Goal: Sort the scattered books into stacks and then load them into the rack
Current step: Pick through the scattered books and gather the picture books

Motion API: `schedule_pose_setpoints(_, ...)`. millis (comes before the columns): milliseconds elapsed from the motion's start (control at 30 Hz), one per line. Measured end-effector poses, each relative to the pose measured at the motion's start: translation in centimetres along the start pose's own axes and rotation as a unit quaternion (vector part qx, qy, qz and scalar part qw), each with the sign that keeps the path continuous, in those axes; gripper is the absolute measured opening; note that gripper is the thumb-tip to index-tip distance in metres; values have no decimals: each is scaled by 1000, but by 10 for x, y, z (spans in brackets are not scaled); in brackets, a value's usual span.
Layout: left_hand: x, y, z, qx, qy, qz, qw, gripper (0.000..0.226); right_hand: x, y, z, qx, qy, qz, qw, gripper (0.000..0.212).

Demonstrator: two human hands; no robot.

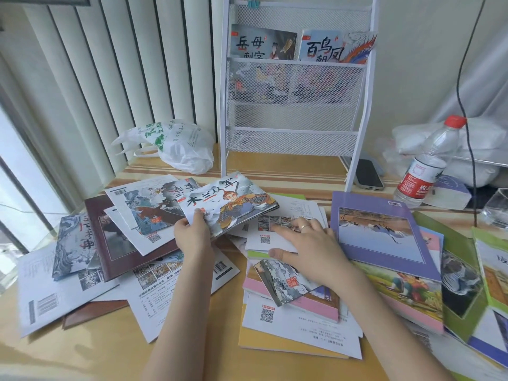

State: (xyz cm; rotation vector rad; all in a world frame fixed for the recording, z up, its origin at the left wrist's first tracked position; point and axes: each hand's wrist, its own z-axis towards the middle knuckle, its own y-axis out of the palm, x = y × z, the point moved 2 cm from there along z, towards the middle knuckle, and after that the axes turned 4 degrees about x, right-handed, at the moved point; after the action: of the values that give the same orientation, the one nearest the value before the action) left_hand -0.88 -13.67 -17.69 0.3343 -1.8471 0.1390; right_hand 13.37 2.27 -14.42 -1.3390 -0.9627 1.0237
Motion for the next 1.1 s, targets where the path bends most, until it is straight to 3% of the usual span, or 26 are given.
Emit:
schedule_pose_setpoints(167, -2, 0, 2, -1, 0, 1, 1000, 26, -4, -8, 7, -62, 5, 9, 998, 62)
schedule_pose_setpoints(367, -5, 1, 8, -11, -10, -12, 1000, 27, -25, 4, 15, -42, 0, -126, 991, 63)
schedule_pose_setpoints(467, -5, 1, 9, -15, -9, -11, 1000, 27, -34, -2, 13, -9, -42, -139, 989, 47)
schedule_pose_setpoints(600, -4, 0, 8, -15, -4, -10, 1000, 27, -42, -13, 11, 19, -64, -142, 988, 58)
schedule_pose_setpoints(800, -1, 1, 6, -25, 2, -11, 1000, 35, -41, -6, 13, 82, 49, -80, 992, 44)
schedule_pose_setpoints(900, 1, 0, 4, -30, 19, -12, 999, 35, -26, -7, 18, 129, 59, -38, 989, 37)
schedule_pose_setpoints(1033, 4, -3, 3, -36, -6, -58, 998, 30, 2, -23, 21, 217, 79, 40, 972, 59)
schedule_pose_setpoints(1100, 6, -6, 4, -25, 17, -74, 997, 36, 16, -34, 18, 307, 129, 114, 936, 56)
